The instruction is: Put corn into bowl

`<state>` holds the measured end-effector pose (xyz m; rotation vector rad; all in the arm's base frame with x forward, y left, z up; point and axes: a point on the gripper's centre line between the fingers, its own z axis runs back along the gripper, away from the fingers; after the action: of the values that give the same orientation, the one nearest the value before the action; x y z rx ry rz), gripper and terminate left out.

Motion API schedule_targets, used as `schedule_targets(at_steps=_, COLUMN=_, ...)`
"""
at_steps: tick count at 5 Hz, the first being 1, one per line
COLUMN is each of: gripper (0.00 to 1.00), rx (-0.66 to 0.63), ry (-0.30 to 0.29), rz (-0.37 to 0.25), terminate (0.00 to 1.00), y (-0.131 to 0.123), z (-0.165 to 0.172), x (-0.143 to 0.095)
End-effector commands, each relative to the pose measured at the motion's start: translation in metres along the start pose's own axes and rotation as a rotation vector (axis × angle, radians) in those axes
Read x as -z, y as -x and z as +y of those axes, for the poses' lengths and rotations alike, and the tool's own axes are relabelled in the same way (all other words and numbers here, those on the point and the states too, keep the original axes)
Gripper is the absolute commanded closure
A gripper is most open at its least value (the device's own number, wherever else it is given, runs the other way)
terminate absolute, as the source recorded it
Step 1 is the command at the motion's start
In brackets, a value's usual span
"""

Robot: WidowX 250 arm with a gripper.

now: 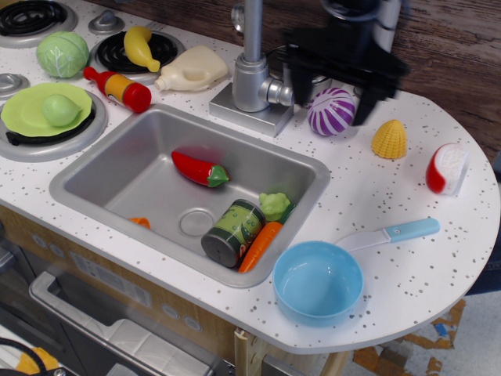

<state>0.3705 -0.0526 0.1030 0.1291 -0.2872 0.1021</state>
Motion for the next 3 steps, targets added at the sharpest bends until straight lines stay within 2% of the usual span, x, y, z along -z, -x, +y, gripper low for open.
schedule_targets(at_steps=1, gripper=0.0, rx=-0.041, ry=-0.014, rz=-0.086, terminate=0.0, y=-0.034, z=-0.026, x=-0.001)
schedule_targets(at_steps=2, gripper=0.0, rx=-0.066, ry=0.022, rz=-0.129, terminate=0.0, y=-0.043, z=-0.035, x=0.014)
schedule_targets(at_steps=3, gripper=0.0, rx=-0.059, ry=0.025, rz=-0.165, terminate=0.0, y=-0.049, z=-0.036, x=0.024)
